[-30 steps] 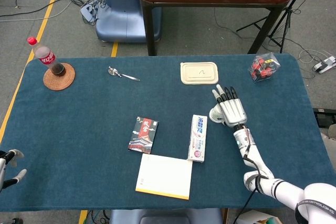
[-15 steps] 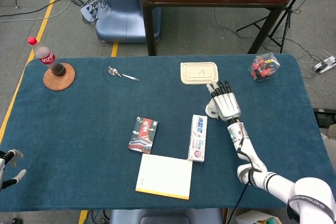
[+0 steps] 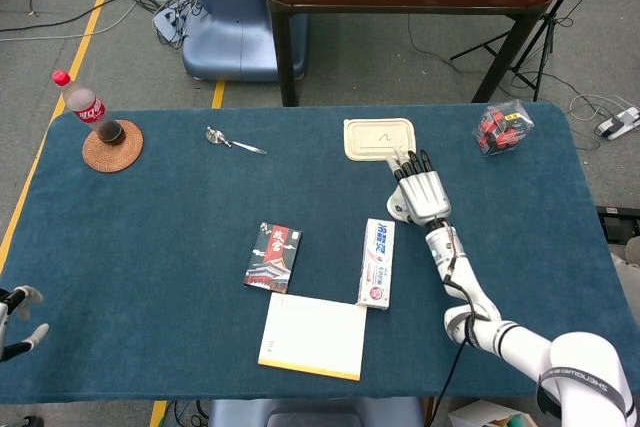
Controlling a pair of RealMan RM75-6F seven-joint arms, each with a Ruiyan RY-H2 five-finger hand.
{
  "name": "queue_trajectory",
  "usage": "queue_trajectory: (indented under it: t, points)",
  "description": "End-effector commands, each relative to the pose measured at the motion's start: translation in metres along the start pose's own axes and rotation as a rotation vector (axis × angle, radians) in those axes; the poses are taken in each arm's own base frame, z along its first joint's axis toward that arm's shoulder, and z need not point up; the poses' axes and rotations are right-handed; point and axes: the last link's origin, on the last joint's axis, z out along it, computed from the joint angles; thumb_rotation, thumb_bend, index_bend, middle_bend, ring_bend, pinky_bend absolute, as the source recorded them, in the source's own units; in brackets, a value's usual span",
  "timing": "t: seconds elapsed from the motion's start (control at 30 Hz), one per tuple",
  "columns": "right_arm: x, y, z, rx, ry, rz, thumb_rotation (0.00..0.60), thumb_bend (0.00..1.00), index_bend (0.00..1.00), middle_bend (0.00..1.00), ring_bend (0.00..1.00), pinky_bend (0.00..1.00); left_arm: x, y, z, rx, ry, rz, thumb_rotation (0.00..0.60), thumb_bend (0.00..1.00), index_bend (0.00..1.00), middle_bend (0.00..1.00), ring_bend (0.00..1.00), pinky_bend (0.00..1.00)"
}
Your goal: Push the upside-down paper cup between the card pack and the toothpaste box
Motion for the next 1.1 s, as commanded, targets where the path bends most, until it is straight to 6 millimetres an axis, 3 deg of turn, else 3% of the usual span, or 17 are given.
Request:
queue_trajectory:
  t: [0.03,0.47,0.9,1.0,1.1]
  points:
    - [0.000,-0.003,0.004,-0.001,-0.005,0.003,0.600,0.00,0.00,0.00,0.00,0.02,0.000,0.000,0.000,0.000,0.000,-0.001,0.600,0.21,0.48,0.58,0.45,0.60]
    - [-0.004,-0.021,0.015,0.025,-0.029,0.038,0.600,0.00,0.00,0.00,0.00,0.02,0.000,-0.001,-0.001,0.000,-0.002,0.002,0.600,0.21,0.48,0.58,0.45,0.60]
    - [0.020,-0.005,-0.021,0.067,0.059,0.039,0.600,0.00,0.00,0.00,0.00,0.02,-0.002,0.000,-0.001,-0.001,-0.010,0.008,0.600,0.21,0.48,0.58,0.45,0.60]
    - [0.030,0.002,-0.031,0.057,0.092,0.032,0.600,0.00,0.00,0.08,0.03,0.07,-0.003,0.001,0.000,-0.006,-0.014,0.012,0.600,0.21,0.48,0.58,0.45,0.60]
    - [0.038,0.009,-0.040,0.052,0.123,0.020,0.600,0.00,0.03,0.26,0.20,0.20,-0.004,0.002,0.000,-0.010,-0.016,0.013,0.600,0.21,0.48,0.58,0.45,0.60]
